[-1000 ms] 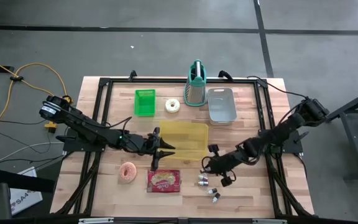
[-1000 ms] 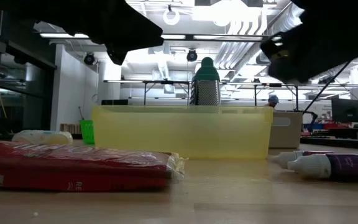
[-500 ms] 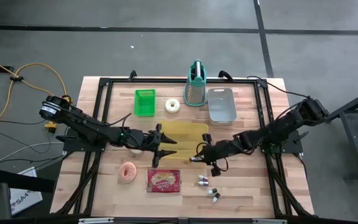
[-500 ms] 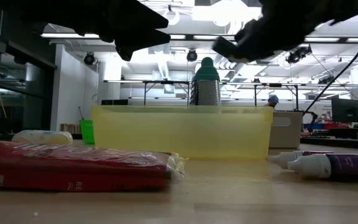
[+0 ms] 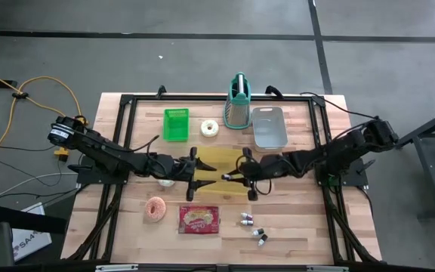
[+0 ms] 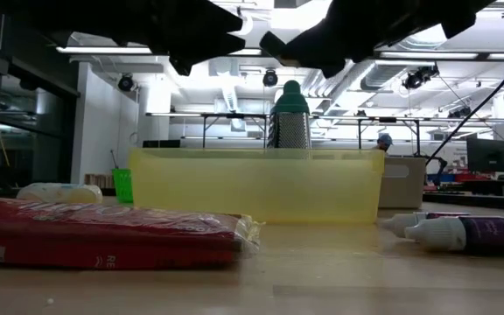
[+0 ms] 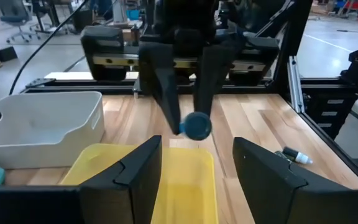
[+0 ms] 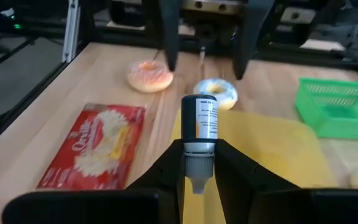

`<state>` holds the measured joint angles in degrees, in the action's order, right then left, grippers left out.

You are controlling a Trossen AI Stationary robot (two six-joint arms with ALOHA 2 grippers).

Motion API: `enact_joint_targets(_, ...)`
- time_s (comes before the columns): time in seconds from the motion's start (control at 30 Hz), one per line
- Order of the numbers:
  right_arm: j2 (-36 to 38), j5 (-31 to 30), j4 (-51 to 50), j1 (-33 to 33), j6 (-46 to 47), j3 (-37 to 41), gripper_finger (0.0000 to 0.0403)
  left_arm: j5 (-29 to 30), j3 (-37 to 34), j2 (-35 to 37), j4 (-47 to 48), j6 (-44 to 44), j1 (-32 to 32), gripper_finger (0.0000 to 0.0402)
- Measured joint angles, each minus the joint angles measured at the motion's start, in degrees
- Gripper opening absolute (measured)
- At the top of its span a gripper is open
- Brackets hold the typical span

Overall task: Pick & Place Food Item
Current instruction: Put the blue food coloring bottle into the green bin

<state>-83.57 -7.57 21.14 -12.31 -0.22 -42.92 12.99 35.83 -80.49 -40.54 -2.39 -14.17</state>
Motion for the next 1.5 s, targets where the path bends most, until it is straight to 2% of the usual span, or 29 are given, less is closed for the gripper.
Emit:
enact_joint_targets(0.2, 0.0, 0.25, 1.96, 1.06, -0.12, 0.0, 0.0058, -0.02, 0.0, -0.02, -0.06, -0.42, 2.35, 0.0193)
enact_joint_targets(0.4, 0.0, 0.04, 3.15, 1.85, -0.81, 0.0, 0.0058, -3.86, 0.0, -0.02, -0.06, -0.49, 4.82, 0.0193)
enact_joint_targets(1.07, 0.0, 0.37, 7.14, 4.96, -3.08, 0.0, 0.0058, -6.01, 0.13, -0.02, -3.27, 1.06, 7.87, 0.0193)
enact_joint_targets(1.2, 0.0, 0.32, 7.92, 5.04, -3.11, 0.0, 0.0058, -8.68, 0.13, -0.02, -3.57, 1.0, 8.93, 0.0193)
enact_joint_targets(1.5, 0.0, 0.88, 9.02, 6.75, -3.12, 0.0, 0.0058, -10.37, 1.18, -0.02, -3.71, 1.44, 9.25, 0.0193)
